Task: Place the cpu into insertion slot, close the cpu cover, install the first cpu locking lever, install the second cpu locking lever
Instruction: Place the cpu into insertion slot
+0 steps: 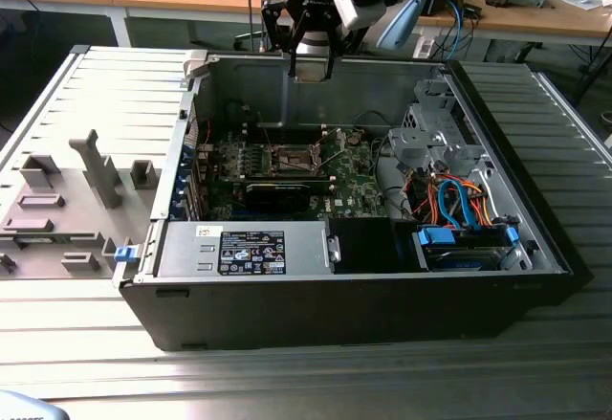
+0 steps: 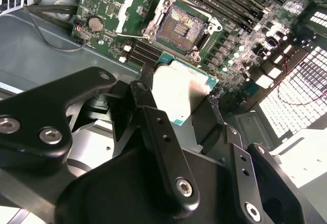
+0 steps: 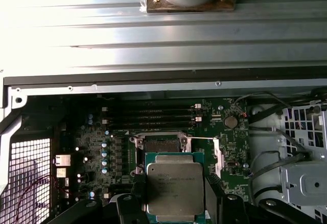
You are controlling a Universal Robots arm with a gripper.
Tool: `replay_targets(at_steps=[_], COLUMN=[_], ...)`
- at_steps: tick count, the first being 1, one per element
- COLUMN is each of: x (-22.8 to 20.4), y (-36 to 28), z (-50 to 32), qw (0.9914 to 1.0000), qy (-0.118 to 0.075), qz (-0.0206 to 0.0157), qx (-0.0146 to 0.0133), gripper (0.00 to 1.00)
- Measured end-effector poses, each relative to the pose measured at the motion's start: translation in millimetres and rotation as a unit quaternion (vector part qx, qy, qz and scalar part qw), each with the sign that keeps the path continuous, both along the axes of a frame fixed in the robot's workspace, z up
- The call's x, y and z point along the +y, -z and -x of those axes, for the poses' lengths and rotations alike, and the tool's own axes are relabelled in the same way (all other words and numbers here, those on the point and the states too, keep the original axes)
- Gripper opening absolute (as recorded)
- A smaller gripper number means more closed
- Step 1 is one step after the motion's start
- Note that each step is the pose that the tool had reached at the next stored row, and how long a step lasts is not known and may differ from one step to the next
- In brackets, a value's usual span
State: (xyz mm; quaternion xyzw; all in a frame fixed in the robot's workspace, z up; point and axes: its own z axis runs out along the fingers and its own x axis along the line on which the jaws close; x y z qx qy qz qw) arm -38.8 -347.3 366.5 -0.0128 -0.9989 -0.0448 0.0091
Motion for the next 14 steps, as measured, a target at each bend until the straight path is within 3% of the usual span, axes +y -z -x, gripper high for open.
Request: replay_targets(at_steps=[14], x=[0.0], y=[3.3], z=[0.0], qw=[1.00000], qy=[0.000], qz=[0.0000], qx=[0.0000], gripper=[0.54])
